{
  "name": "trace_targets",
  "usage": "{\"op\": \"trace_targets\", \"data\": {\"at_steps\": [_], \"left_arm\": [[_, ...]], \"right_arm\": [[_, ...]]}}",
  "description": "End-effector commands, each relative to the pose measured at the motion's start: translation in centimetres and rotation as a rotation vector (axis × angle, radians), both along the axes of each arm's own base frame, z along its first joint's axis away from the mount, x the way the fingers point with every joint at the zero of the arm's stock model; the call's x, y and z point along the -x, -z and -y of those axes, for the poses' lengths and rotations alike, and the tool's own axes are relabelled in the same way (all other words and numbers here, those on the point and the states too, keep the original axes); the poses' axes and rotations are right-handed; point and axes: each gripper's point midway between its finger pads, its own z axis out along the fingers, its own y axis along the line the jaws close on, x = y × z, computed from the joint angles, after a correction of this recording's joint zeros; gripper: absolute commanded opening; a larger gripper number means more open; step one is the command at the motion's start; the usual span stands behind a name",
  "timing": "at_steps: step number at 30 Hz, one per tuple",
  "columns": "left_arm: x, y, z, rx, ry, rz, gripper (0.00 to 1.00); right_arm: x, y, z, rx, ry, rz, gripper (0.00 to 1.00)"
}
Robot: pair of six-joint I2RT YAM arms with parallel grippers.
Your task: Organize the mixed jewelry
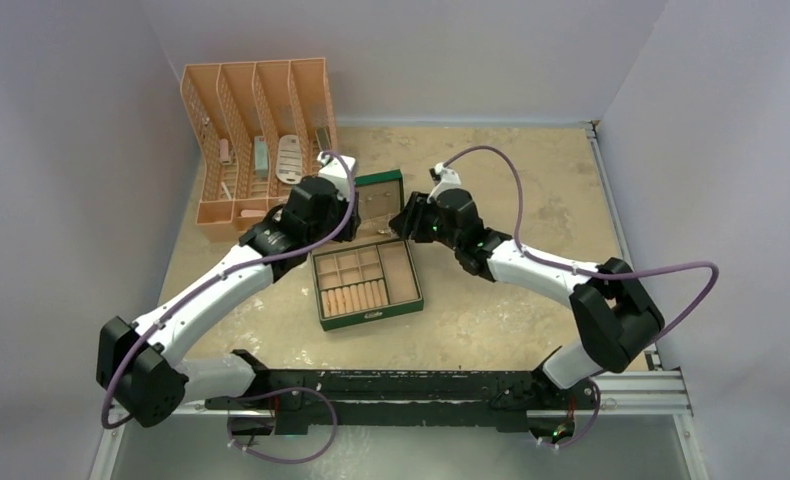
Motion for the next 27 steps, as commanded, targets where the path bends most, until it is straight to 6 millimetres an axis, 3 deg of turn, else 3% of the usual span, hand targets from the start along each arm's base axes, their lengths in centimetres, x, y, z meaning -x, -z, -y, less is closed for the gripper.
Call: {"op": "trace_targets", "data": {"at_steps": [1,12,16,27], "left_arm": [[0.7,-2.2,0.2,0.137,-0.023,0.058,0.34],[2.4,-2.1,0.8,0.208,0.058,0.102,0.39],[2.4,-2.0,1.1,0.212,0.073,0.092,0.56],[2.3,-2.0,1.4,0.206,0.095,0.098,0.57]], "right_arm": [[-0.2,-1.9,-0.7,0.055,-0.008,0.16,0.5],[-1.8,-0.1,-1.8,0.135,0.03,0.182,0.47],[-2.0,0.6,-2.6,0.149,-0.003,0.18,0.43],[-2.5,2.6,-3.4,0.185,-0.026,0.15,0.41]]}}
